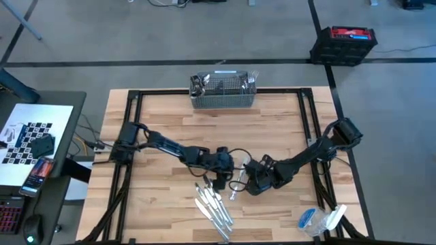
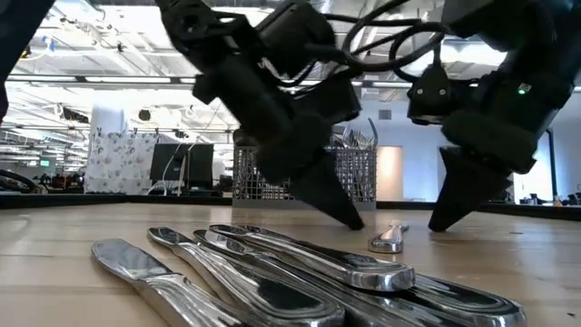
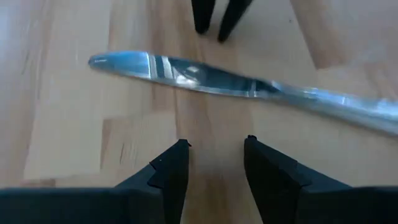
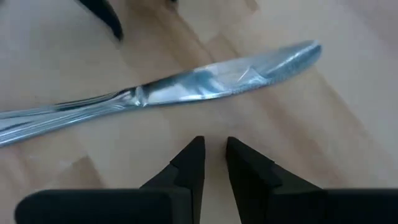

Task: Sort silverware
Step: Put the silver table knife into the gray organizer

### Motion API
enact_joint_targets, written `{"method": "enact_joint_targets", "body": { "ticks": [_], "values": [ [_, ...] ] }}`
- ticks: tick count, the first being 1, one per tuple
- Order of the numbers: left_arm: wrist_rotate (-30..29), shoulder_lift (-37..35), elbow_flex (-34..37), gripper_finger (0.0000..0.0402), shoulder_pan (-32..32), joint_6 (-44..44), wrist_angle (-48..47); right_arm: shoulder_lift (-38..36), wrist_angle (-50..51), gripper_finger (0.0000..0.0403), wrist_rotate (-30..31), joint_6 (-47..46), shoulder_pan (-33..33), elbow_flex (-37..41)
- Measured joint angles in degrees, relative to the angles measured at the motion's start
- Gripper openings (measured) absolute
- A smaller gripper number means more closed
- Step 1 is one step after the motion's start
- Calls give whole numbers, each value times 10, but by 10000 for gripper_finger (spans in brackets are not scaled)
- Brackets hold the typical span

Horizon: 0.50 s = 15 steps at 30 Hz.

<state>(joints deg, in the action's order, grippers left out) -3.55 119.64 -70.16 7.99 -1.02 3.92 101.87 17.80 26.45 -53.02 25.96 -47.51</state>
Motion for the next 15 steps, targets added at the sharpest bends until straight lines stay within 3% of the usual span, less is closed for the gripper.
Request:
{"method": "enact_joint_targets", "body": {
  "ticks": [7,15],
  "values": [
    [4,48,-54,137,4,60,-6,12,-32,58,15,73,-5,0],
    [0,52,-56,137,5,97,29,14,-56,58,12,130,-14,2]
  ]
}}
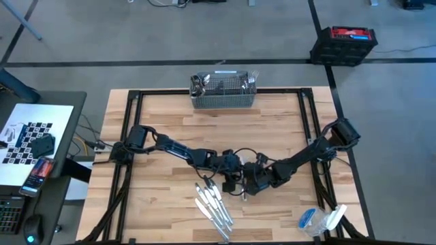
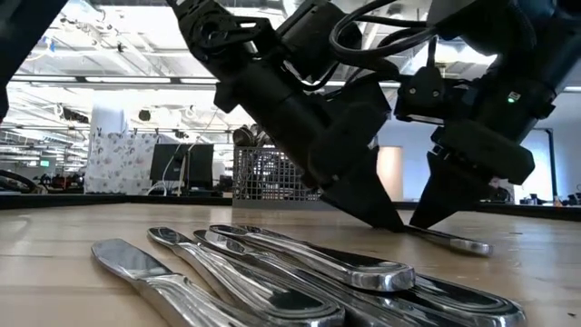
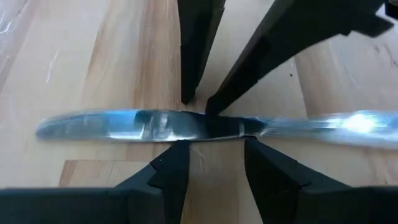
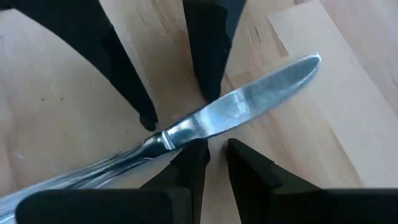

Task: Sort silverware
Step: Put the silver table knife into the gray organizer

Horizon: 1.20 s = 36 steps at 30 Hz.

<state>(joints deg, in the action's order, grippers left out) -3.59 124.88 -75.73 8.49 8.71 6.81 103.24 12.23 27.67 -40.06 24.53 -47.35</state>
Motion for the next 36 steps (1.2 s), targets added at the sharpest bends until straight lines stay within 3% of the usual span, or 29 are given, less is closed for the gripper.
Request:
{"method": "enact_joint_targets", "body": {
  "ticks": [9,14,21,28,32,36],
  "values": [
    [-5,-1,1,137,0,19,5,-3,-2,58,-8,44,-9,0],
    [-24,-30,1,137,0,-9,-60,-57,30,58,-22,45,-13,4],
    [-63,-66,1,137,0,-136,-112,-162,77,58,-69,-37,-39,2],
    [-91,-67,1,137,-8,-304,-122,-166,31,58,-81,-156,-56,32],
    [-65,-66,1,137,-20,-260,-114,-166,-73,58,-83,-155,-48,95],
    [33,-66,1,137,-41,-149,-117,-166,-133,58,-84,-121,-31,145]
  ]
}}
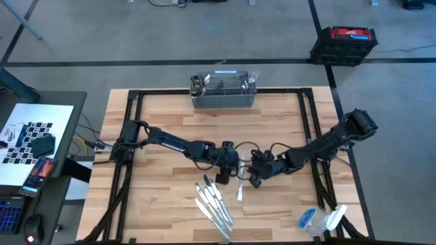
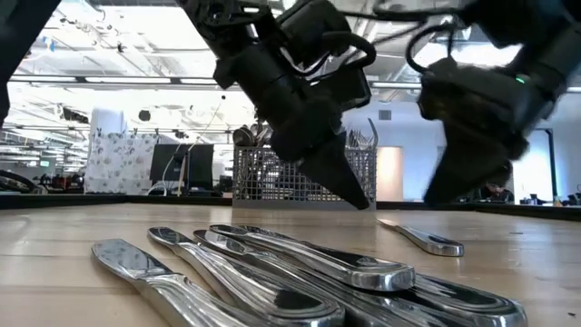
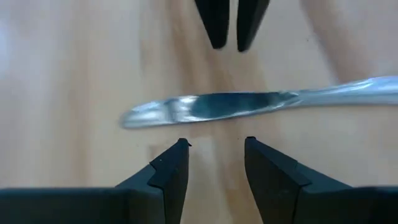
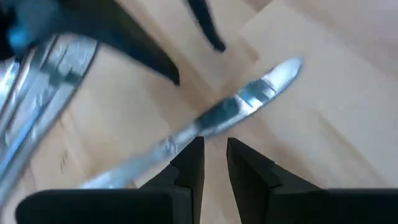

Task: Sort silverware
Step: Put the silver table knife into the gray organizer

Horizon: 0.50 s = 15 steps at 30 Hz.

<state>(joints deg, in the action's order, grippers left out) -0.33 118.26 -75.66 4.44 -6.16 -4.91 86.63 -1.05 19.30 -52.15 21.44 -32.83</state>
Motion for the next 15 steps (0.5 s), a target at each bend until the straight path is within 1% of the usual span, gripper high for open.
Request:
{"method": "enact_joint_targets", "body": {
  "ticks": [1,4,8,11,14,15],
  "values": [
    [16,4,1,137,-3,15,1,0,-6,58,0,1,2,9],
    [23,22,3,137,-5,26,2,0,-9,58,1,-32,4,31],
    [30,43,0,137,-2,31,30,0,-29,62,-9,-196,-23,43],
    [31,52,0,137,0,38,49,7,-78,77,-30,-232,-40,44],
    [30,54,0,137,0,44,64,24,-121,103,-57,-261,-57,41],
    [29,54,1,137,0,42,70,36,-121,113,-67,-272,-63,38]
  ]
}}
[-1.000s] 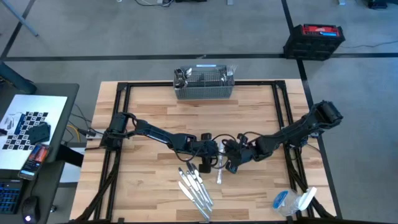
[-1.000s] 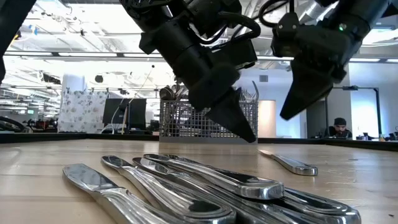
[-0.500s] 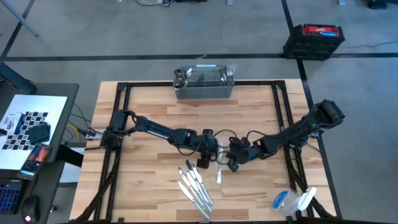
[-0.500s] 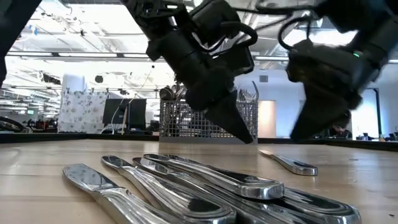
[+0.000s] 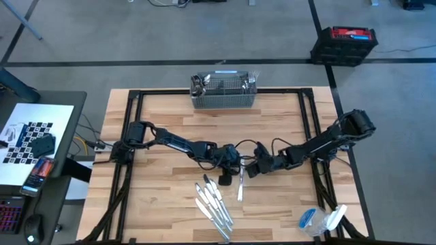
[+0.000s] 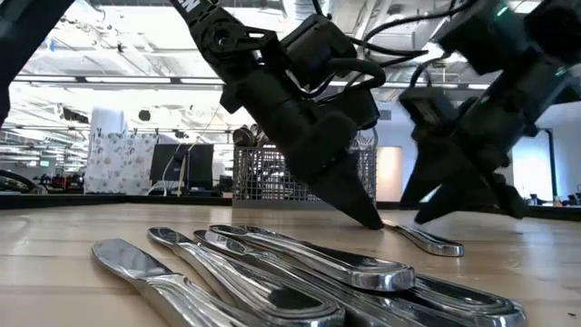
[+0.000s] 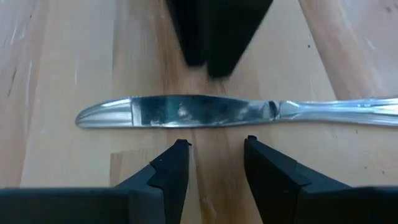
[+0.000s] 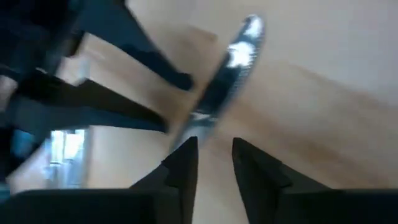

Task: Sort silverware
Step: Put the silver table knife into the gray organizer

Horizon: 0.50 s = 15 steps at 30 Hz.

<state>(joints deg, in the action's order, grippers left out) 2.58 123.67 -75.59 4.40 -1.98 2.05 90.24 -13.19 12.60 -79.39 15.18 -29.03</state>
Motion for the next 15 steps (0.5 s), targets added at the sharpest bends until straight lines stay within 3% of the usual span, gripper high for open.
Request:
{"method": "enact_joint_targets", "body": {
  "ticks": [6,15],
  "values": [
    [2,2,1,137,-5,17,15,40,-2,158,-17,-59,-8,-5],
    [37,50,-15,137,-7,48,26,35,-3,159,-33,-59,-23,-3]
  ]
}}
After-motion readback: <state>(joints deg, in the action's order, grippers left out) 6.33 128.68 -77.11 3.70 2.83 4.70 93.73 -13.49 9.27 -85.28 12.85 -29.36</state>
